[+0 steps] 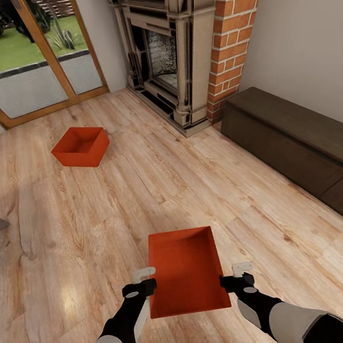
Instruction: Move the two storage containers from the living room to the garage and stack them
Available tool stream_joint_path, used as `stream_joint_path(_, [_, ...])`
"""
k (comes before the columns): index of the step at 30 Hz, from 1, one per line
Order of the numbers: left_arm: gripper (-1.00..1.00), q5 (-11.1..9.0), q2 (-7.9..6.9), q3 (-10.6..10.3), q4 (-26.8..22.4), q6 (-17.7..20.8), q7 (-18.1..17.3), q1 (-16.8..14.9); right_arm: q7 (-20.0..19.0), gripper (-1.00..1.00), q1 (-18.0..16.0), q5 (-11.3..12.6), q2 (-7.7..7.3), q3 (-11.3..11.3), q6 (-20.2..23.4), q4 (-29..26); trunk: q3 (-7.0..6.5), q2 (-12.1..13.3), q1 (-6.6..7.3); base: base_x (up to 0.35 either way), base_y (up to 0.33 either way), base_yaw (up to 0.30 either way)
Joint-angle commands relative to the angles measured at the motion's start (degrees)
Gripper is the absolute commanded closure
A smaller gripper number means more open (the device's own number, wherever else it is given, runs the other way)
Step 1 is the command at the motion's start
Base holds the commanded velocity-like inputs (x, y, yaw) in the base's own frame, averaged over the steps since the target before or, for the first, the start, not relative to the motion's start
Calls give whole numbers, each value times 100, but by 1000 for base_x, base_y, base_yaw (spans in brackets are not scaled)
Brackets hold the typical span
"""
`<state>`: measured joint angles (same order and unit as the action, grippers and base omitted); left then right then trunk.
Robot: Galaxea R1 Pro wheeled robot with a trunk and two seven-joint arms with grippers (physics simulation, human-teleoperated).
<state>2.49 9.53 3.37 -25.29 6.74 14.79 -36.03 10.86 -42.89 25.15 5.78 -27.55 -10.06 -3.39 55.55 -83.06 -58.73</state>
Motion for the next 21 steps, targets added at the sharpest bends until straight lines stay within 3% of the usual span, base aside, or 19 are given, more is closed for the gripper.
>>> stream_joint_path(1, [-100, 29, 8, 31, -22, 25, 3, 0, 15, -100, -1, -86, 16, -49, -17, 10, 3, -2, 0, 0, 0, 0])
stream_joint_path(6, [-100, 24, 13, 32, -30, 14, 13, 0, 13, -100, 0, -225, 39, -49, -18, 7, 3, -2, 0, 0, 0, 0])
stream_joint_path(21, [-100, -10, 21, 42, -29, 11, 7, 0, 8, -100, -1, -256, 38, -41, -5, -65, 3, -2, 0, 0, 0, 0])
